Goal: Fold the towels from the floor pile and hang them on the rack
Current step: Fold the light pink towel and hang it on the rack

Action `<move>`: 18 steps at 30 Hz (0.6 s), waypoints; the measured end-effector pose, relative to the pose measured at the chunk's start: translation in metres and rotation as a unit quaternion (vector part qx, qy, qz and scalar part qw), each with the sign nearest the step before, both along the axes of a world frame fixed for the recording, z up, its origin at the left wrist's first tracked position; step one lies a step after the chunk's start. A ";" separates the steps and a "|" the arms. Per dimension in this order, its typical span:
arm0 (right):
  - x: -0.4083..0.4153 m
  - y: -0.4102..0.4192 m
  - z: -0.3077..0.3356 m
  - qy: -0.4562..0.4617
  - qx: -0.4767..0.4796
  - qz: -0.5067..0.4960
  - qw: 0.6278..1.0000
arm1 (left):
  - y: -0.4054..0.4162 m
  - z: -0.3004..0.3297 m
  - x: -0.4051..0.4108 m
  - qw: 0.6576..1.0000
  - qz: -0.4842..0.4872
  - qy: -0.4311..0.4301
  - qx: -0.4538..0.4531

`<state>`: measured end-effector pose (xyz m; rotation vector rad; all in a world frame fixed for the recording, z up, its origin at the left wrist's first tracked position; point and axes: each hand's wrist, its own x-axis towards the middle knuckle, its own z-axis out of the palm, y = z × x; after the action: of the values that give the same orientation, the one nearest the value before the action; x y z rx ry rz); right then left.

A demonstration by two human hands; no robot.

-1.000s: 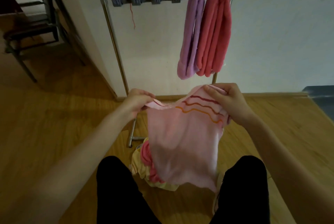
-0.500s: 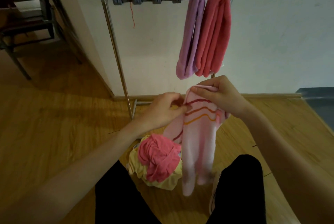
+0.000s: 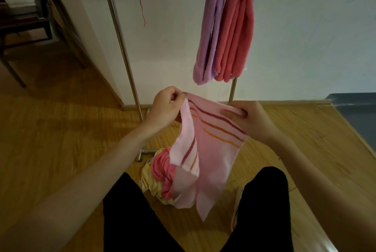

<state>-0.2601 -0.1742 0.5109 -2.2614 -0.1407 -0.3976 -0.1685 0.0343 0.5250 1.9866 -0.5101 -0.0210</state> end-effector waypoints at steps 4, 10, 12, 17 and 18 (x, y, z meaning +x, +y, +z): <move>-0.008 -0.001 -0.016 -0.047 -0.031 -0.013 0.998 | 0.005 0.003 -0.003 0.997 0.048 0.041 -0.045; -0.008 0.001 -0.030 -0.096 -0.120 -0.038 0.987 | 0.010 0.012 -0.001 0.987 0.113 0.067 -0.093; -0.010 0.010 -0.027 -0.105 -0.138 -0.030 0.984 | 0.011 0.016 -0.001 0.986 0.119 0.059 -0.097; -0.013 0.034 -0.032 -0.133 -0.207 0.053 0.968 | 0.011 0.022 -0.002 0.988 0.129 0.007 -0.089; -0.012 0.039 -0.034 -0.128 -0.203 0.063 0.969 | 0.011 0.022 -0.004 0.987 0.131 0.009 -0.093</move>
<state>-0.2719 -0.1353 0.4770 -2.5727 -0.5399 -0.6378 -0.1721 0.0451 0.5474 1.8540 -0.2262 0.1660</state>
